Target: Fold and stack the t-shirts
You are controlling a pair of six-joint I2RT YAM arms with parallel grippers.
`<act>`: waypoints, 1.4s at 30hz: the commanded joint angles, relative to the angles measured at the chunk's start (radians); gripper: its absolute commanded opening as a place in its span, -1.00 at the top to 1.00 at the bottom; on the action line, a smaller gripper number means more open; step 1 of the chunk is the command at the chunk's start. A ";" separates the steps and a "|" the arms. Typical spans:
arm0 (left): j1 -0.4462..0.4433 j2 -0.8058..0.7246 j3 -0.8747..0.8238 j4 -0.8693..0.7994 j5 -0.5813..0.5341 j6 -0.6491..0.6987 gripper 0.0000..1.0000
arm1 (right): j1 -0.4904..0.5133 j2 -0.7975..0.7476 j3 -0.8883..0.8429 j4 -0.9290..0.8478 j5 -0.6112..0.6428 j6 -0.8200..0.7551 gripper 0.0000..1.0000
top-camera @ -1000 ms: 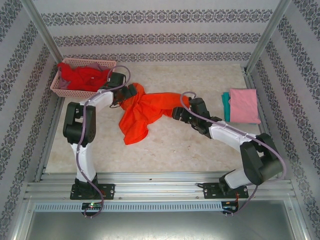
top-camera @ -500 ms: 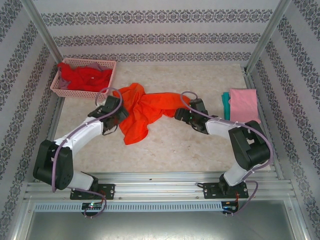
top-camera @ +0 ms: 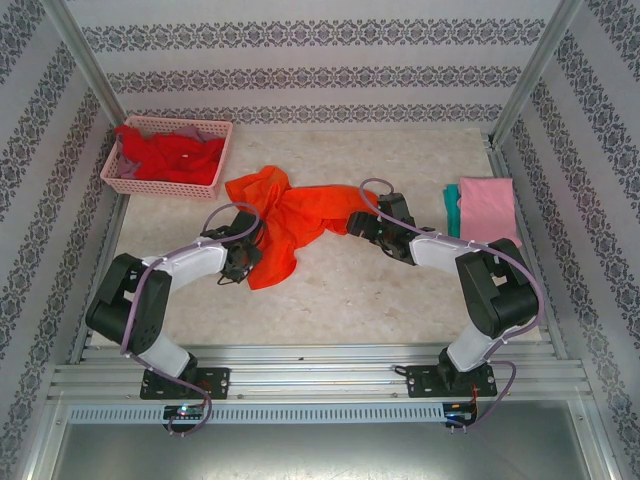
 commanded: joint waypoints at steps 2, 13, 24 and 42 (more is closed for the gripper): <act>-0.009 0.029 0.007 0.065 0.033 -0.052 0.20 | -0.010 -0.015 -0.011 0.008 -0.002 -0.011 -0.72; -0.007 0.041 0.041 0.038 0.011 -0.017 0.81 | -0.024 0.005 0.003 0.004 0.032 0.009 -0.72; -0.001 -0.035 0.031 0.001 -0.030 0.018 1.00 | -0.090 0.186 0.131 -0.039 -0.041 0.067 0.13; 0.106 -0.271 0.084 -0.134 -0.130 0.157 1.00 | -0.166 -0.269 0.111 -0.136 0.013 -0.082 1.00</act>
